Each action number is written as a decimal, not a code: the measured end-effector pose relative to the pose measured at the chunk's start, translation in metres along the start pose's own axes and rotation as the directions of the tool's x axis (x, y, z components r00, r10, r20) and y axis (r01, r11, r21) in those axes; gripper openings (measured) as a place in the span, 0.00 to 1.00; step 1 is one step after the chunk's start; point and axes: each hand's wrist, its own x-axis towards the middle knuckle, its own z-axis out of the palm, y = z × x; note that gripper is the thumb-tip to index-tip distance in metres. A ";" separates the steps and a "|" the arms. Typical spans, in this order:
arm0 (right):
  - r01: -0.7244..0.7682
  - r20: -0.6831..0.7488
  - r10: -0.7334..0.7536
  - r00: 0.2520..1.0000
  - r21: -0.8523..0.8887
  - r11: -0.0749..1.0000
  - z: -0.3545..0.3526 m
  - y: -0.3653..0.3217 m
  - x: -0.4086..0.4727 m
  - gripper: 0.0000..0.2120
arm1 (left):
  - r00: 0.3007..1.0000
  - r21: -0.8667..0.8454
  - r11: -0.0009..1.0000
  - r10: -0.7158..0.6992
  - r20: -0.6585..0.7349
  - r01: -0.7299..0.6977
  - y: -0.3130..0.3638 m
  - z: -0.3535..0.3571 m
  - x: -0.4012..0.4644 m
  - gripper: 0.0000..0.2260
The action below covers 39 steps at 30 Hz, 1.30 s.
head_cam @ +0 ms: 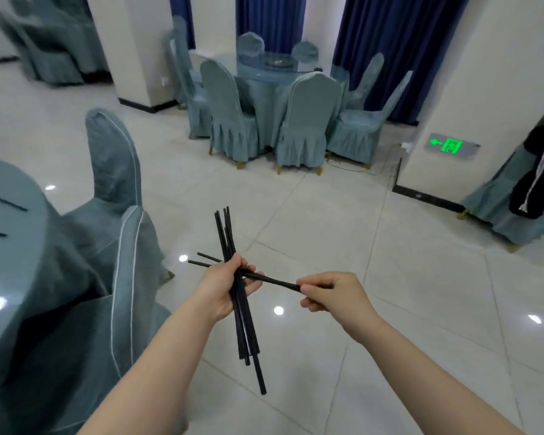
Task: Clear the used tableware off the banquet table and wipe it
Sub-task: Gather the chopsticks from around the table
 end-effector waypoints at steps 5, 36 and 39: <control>0.081 0.283 -0.003 0.959 -0.264 0.961 0.041 -0.061 0.142 0.08 | 0.979 -0.029 0.985 0.163 -0.120 -0.167 0.098 0.008 0.057 0.13; 0.681 0.966 0.030 0.259 -0.204 0.703 0.464 -0.193 0.642 0.12 | 0.505 -0.366 0.472 0.210 -0.837 -0.802 0.402 -0.180 0.262 0.17; 0.711 0.983 0.058 0.173 -0.165 0.683 0.502 -0.187 0.642 0.12 | 0.415 -0.333 0.381 0.153 -0.897 -0.862 0.388 -0.200 0.247 0.16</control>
